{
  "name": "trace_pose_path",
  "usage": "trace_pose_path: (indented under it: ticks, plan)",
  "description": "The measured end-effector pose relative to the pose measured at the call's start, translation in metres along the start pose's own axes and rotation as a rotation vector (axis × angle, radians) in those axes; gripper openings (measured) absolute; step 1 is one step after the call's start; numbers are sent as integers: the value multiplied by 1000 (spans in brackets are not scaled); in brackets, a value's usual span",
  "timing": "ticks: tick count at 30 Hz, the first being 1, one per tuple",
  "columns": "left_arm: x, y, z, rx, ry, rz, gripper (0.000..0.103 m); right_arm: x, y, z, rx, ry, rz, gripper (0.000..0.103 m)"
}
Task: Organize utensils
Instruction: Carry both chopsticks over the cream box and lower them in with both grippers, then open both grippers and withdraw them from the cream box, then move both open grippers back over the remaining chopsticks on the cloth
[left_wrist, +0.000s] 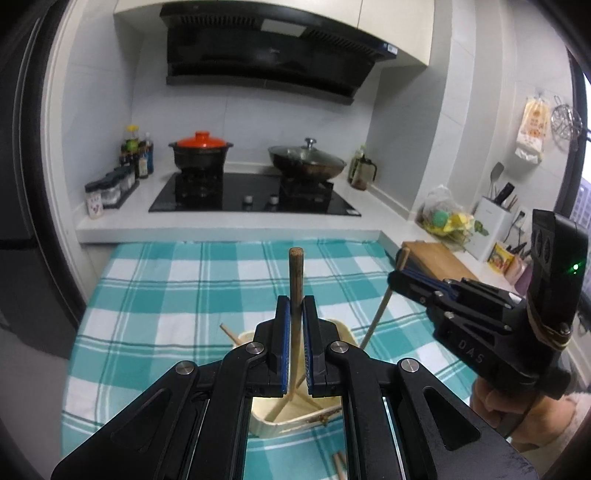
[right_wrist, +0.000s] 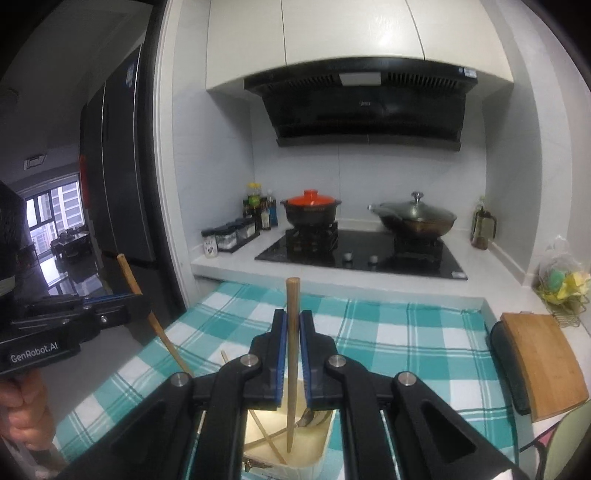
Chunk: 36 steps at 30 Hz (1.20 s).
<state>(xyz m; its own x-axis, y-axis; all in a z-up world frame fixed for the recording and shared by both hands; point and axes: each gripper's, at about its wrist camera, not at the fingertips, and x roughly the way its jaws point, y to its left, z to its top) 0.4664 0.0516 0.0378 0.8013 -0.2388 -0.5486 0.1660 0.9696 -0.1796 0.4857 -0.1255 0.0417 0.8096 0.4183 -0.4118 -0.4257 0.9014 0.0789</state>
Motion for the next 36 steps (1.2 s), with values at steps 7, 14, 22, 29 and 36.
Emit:
trace_pose_path:
  ticks: [7,14,22,29,36]
  plan:
    - [60,18,-20,-65,143,6,5,72,-9,-42,46,231,26,7]
    - [56,34,-24,-101,152,52,32,92,-20,-46,108,246,-24,40]
    - [-44,32,-81,74,237,106,70,1,-21,-33,55,227,-24,45]
    - [-125,16,-202,116,298,140,79,-116,-2,-104,-166,272,-70,47]
    - [-144,-3,-296,-116,270,123,82,-203,10,-231,-6,301,-156,47]
